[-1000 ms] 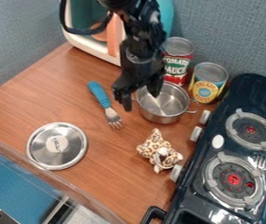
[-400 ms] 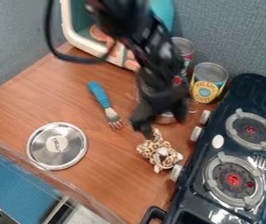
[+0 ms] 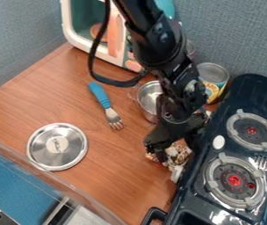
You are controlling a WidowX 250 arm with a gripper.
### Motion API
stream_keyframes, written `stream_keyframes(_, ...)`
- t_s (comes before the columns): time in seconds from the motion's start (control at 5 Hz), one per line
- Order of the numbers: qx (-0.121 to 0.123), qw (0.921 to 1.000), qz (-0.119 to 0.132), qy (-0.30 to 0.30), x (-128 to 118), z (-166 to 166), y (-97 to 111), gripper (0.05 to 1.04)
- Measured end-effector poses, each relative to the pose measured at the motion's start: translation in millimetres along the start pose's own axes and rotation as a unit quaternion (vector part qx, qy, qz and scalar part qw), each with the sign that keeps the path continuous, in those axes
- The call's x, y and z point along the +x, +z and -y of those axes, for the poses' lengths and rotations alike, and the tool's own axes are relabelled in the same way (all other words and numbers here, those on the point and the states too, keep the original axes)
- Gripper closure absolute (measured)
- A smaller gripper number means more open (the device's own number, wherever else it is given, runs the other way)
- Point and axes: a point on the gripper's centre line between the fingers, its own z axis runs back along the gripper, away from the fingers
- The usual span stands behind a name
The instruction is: Move the thing below the microwave
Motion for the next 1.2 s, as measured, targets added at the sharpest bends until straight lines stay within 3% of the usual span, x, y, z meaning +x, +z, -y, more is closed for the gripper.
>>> stream_keyframes(0.4,0.01,0.9998,0.011,0.01,2.7,-7.8,-3.4,0.092)
stream_keyframes(0.6,0.008,0.9994,0.014,0.029,3.1,-12.5,-6.1,0.173)
stream_keyframes(0.8,0.007,0.9992,0.016,0.035,5.3,-16.9,-7.3,0.417)
stream_keyframes(1.0,0.009,0.999,0.017,0.04,7.6,-19.1,-7.2,0.537)
stream_keyframes(1.2,0.017,0.9994,0.016,0.026,7.4,-21.5,-6.7,0.557)
